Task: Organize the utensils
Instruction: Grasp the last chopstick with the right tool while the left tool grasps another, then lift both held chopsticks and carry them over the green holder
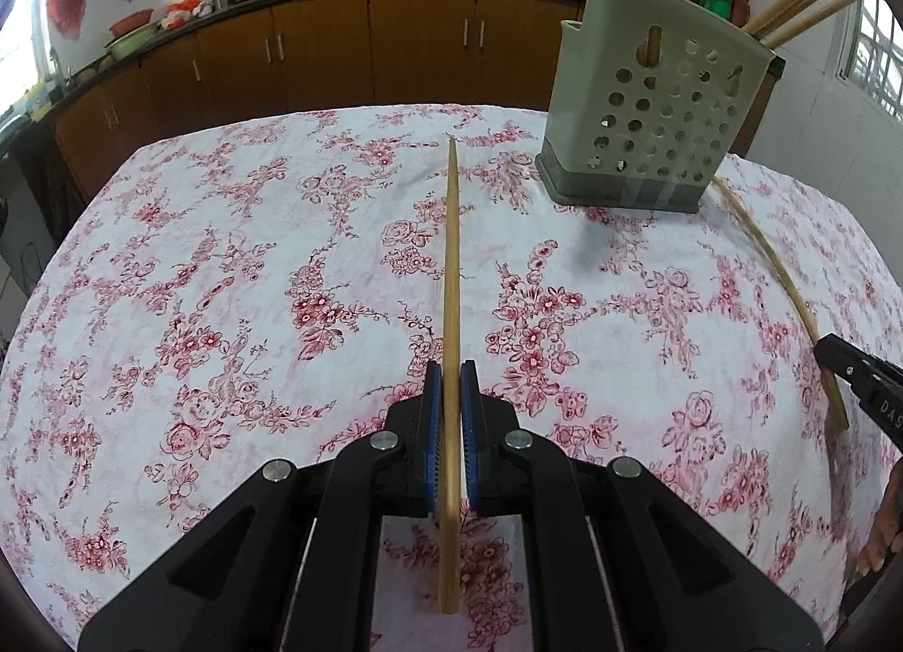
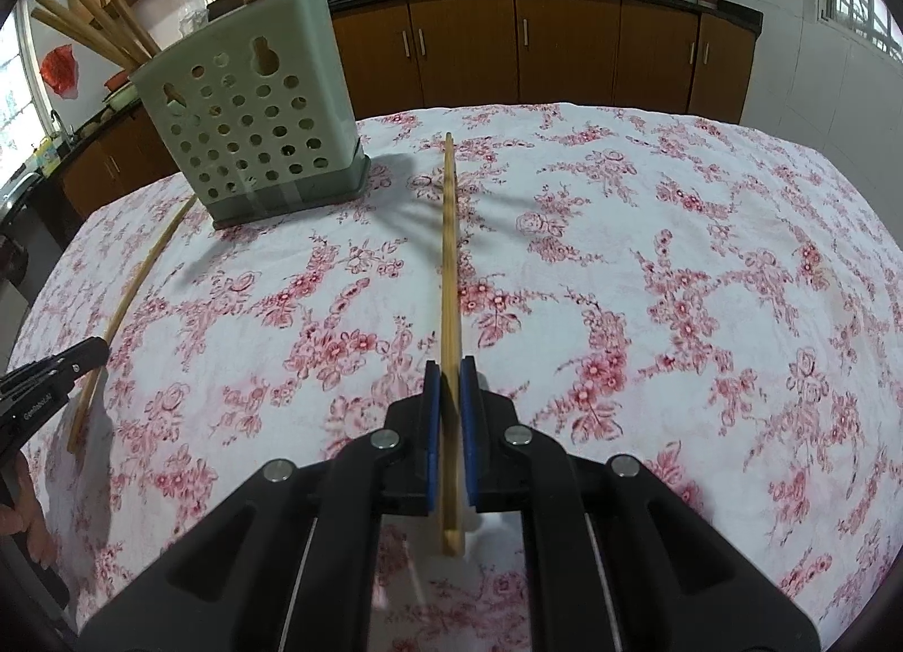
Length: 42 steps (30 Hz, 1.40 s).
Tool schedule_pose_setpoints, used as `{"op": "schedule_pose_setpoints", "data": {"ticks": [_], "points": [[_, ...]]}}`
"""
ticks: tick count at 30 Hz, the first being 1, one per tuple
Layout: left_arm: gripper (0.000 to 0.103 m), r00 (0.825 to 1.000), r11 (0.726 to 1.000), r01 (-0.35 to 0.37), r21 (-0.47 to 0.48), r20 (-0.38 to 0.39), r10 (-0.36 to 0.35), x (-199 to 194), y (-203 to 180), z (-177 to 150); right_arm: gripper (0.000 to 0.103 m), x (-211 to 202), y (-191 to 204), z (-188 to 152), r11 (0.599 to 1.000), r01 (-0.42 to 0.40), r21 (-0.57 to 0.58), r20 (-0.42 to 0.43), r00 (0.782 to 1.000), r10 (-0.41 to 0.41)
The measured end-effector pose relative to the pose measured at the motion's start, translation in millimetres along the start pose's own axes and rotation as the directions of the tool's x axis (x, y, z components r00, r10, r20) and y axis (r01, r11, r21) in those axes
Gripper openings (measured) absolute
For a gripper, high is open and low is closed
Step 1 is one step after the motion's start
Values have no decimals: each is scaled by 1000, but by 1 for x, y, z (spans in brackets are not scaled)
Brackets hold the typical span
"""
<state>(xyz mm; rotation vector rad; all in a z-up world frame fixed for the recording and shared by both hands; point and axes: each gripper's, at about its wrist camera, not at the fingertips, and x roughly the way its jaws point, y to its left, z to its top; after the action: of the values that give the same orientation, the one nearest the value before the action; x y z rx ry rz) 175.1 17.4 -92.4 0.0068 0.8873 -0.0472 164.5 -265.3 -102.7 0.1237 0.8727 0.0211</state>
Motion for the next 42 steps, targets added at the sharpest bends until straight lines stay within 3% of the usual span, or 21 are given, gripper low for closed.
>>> {"op": "schedule_pose_setpoints", "data": {"ticks": [3,8,14,21,25,29,32,35,37,39,42], "points": [[8,1000,999,-18,30,3,18,-5,-1,-1,8,-14,-5,3,1000,-8,19,30,1000,8],[7,992,1000,11,3,122,-12,-48,8,16,8,-57,-9,21,1000,2,11,154,988,-4],[7,958,996,75,-58,282,-56,-102,17,50,8,-104,-12,45,1000,-10,25,301,954,2],[7,926,994,104,-45,370,-80,-134,17,76,8,-134,-6,65,998,-61,23,392,919,47],[7,901,991,132,-17,419,-113,-154,5,87,8,-161,6,80,990,-143,-3,448,885,129],[7,863,985,169,15,481,-156,-177,-13,98,8,-192,19,97,972,-233,-44,514,829,222],[7,831,975,221,17,519,-198,-188,-22,108,8,-214,28,111,958,-276,-77,574,774,269],[7,791,965,261,8,572,-218,-198,-29,122,8,-226,34,123,958,-272,-92,626,732,268],[7,773,966,258,4,599,-209,-200,-34,130,8,-229,40,136,960,-264,-98,661,704,261],[7,758,966,259,0,620,-203,-198,-38,140,8,-226,45,146,963,-250,-103,677,691,253],[7,742,975,224,-2,649,-169,-192,-45,150,8,-214,53,160,971,-211,-109,683,694,227]]}}
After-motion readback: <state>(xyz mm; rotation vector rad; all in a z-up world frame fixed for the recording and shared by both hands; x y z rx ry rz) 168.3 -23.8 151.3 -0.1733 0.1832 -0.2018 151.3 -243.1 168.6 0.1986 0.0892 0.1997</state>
